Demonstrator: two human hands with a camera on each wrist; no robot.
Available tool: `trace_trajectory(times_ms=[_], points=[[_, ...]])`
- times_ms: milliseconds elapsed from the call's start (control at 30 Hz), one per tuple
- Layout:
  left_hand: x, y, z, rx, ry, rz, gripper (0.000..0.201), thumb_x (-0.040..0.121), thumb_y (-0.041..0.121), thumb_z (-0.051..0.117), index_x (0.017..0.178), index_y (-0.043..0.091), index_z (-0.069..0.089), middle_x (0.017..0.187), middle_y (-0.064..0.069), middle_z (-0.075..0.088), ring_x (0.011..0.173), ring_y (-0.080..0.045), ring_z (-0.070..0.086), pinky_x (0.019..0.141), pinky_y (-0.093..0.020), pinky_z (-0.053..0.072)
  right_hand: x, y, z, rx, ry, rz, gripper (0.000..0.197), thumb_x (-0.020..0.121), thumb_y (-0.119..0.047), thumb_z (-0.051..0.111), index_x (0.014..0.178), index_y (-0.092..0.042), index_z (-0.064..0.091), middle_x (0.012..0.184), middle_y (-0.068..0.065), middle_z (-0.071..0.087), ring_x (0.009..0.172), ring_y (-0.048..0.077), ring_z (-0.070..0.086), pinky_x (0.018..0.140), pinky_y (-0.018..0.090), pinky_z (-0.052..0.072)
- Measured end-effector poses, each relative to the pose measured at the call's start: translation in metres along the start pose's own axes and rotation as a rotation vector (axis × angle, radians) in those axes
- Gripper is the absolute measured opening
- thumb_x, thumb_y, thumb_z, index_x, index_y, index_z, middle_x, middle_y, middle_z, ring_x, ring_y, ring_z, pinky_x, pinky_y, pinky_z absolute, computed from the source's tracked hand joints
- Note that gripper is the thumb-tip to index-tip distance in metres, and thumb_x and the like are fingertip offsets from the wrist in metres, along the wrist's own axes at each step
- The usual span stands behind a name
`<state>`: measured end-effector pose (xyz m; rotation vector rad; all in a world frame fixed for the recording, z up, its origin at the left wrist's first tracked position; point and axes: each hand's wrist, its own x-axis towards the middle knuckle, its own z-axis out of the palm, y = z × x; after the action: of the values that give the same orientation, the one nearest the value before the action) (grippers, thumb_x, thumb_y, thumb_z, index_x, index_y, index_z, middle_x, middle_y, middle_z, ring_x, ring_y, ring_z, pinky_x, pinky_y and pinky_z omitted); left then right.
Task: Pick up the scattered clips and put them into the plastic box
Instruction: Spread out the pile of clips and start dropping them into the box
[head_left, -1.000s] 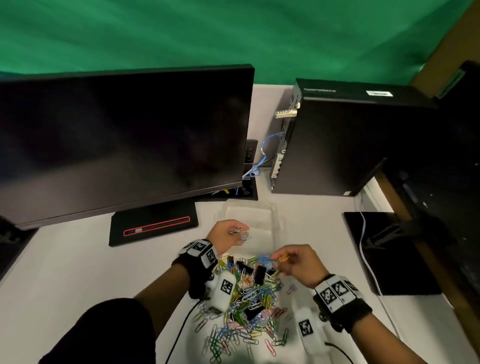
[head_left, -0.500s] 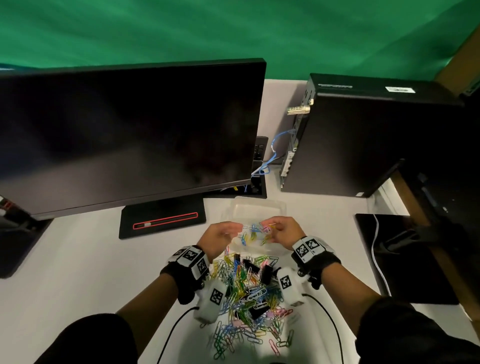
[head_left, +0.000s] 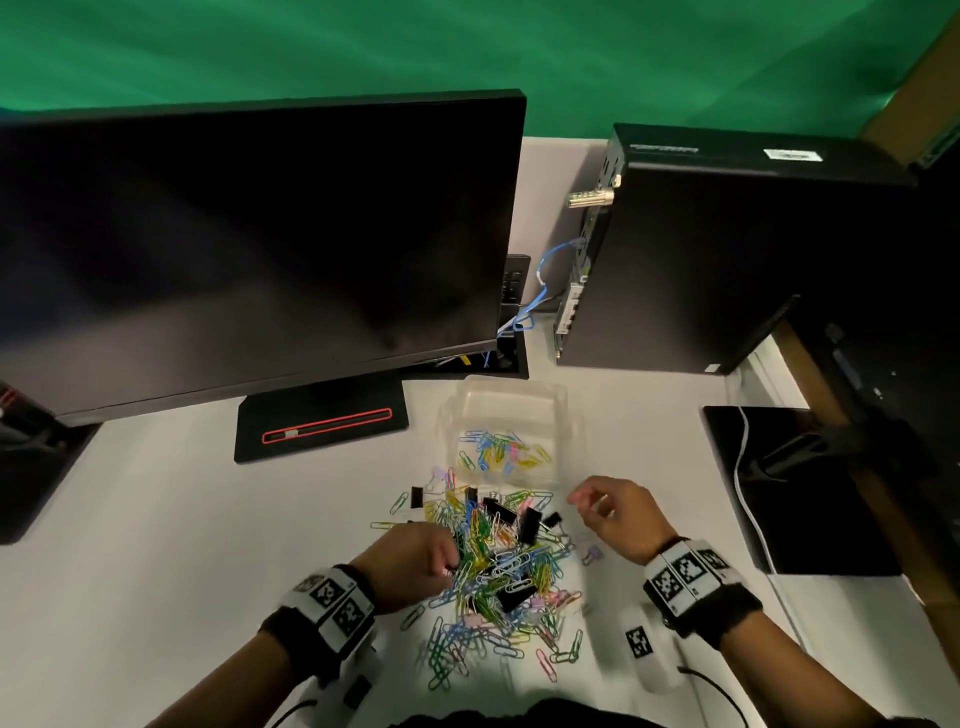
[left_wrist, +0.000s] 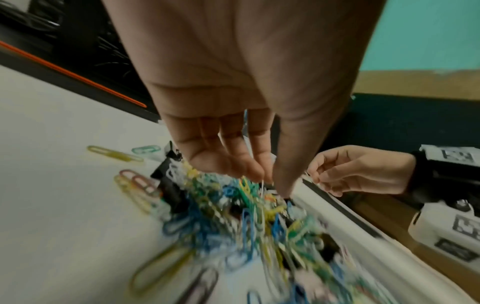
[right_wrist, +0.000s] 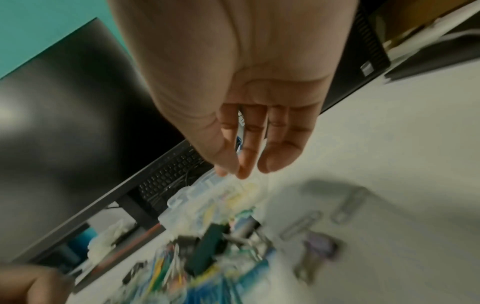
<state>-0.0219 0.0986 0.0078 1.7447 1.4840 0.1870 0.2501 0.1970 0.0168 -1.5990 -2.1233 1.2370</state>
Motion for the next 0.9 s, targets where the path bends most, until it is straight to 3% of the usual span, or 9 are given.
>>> trace_trajectory(times_ms=[67, 133, 200, 300, 367, 467, 600, 733, 900], points=[[-0.008, -0.001, 0.014, 0.046, -0.050, 0.033, 0.016, 0.079, 0.028, 0.067, 0.091, 0.021, 0.061, 0.072, 0.018, 0.045, 0.060, 0.007, 0.042, 0.058, -0.005, 0.030, -0.017, 0.010, 0.006, -0.089, -0.104, 0.029, 0.030, 0.076, -0.005, 0.063, 0.072, -0.034, 0.060, 0.074, -0.008, 0.062, 0.063, 0.009, 0.055, 0.067, 0.025, 0.051], [-0.014, 0.000, 0.027, 0.045, -0.085, 0.043, 0.030, 0.076, 0.034, 0.070, 0.099, 0.018, 0.058, 0.079, 0.016, 0.044, 0.064, 0.007, 0.038, 0.058, -0.006, 0.029, -0.034, 0.016, 0.015, -0.208, -0.238, 0.045, 0.019, 0.073, -0.017, 0.072, 0.087, -0.028, 0.063, 0.083, -0.008, 0.057, 0.071, 0.005, 0.052, 0.068, 0.018, 0.045], [-0.017, 0.002, 0.035, -0.006, -0.104, 0.002, 0.048, 0.072, 0.039, 0.073, 0.112, 0.021, 0.053, 0.096, 0.013, 0.044, 0.076, 0.005, 0.042, 0.065, -0.007, 0.034, -0.046, 0.022, 0.028, -0.256, -0.305, 0.056, 0.049, 0.067, -0.030, 0.077, 0.111, -0.024, 0.056, 0.096, -0.007, 0.049, 0.084, 0.008, 0.050, 0.074, 0.016, 0.039], [-0.018, 0.004, 0.048, 0.017, -0.103, -0.016, 0.081, 0.066, 0.045, 0.077, 0.134, 0.024, 0.037, 0.121, 0.009, 0.036, 0.109, -0.006, 0.042, 0.095, -0.018, 0.039, -0.058, 0.019, 0.047, -0.239, -0.299, 0.066, 0.095, 0.056, -0.039, 0.082, 0.135, -0.028, 0.030, 0.116, -0.004, 0.035, 0.107, 0.015, 0.045, 0.094, 0.025, 0.042], [-0.018, 0.005, 0.056, 0.074, -0.080, -0.008, 0.096, 0.063, 0.048, 0.078, 0.141, 0.024, 0.027, 0.130, 0.005, 0.030, 0.118, -0.010, 0.038, 0.104, -0.022, 0.035, -0.062, 0.013, 0.058, -0.255, -0.280, 0.069, 0.108, 0.053, -0.043, 0.084, 0.139, -0.027, 0.020, 0.124, -0.002, 0.030, 0.112, 0.016, 0.042, 0.099, 0.028, 0.041], [-0.018, 0.007, 0.066, 0.196, -0.062, -0.009, 0.107, 0.061, 0.052, 0.078, 0.144, 0.025, 0.017, 0.133, 0.002, 0.027, 0.119, -0.014, 0.036, 0.105, -0.029, 0.039, -0.063, 0.008, 0.072, -0.283, -0.251, 0.061, 0.111, 0.051, -0.044, 0.084, 0.139, -0.024, 0.021, 0.127, -0.001, 0.027, 0.114, 0.017, 0.041, 0.100, 0.028, 0.039], [-0.015, 0.009, 0.071, 0.199, -0.007, -0.022, 0.087, 0.070, 0.048, 0.072, 0.140, 0.026, 0.025, 0.131, 0.002, 0.031, 0.116, -0.015, 0.039, 0.099, -0.033, 0.045, -0.058, 0.014, 0.079, -0.210, -0.184, 0.043, 0.079, 0.060, -0.038, 0.081, 0.125, -0.019, 0.042, 0.113, -0.003, 0.036, 0.104, 0.014, 0.043, 0.088, 0.026, 0.041], [-0.012, 0.014, 0.066, 0.149, 0.080, 0.020, 0.050, 0.087, 0.031, 0.060, 0.132, 0.022, 0.039, 0.123, 0.000, 0.039, 0.102, -0.015, 0.052, 0.092, -0.028, 0.046, -0.056, 0.022, 0.080, -0.164, -0.131, 0.027, 0.031, 0.071, -0.026, 0.075, 0.095, -0.020, 0.056, 0.090, -0.003, 0.045, 0.083, 0.015, 0.046, 0.064, 0.008, 0.030], [-0.012, 0.009, 0.062, 0.075, 0.129, 0.023, 0.029, 0.091, 0.018, 0.052, 0.120, 0.020, 0.050, 0.116, 0.004, 0.048, 0.090, -0.012, 0.055, 0.084, -0.021, 0.047, -0.058, 0.026, 0.072, -0.069, -0.057, 0.055, 0.020, 0.074, -0.011, 0.071, 0.093, -0.016, 0.069, 0.081, -0.005, 0.059, 0.067, 0.004, 0.051, 0.061, 0.009, 0.034]])
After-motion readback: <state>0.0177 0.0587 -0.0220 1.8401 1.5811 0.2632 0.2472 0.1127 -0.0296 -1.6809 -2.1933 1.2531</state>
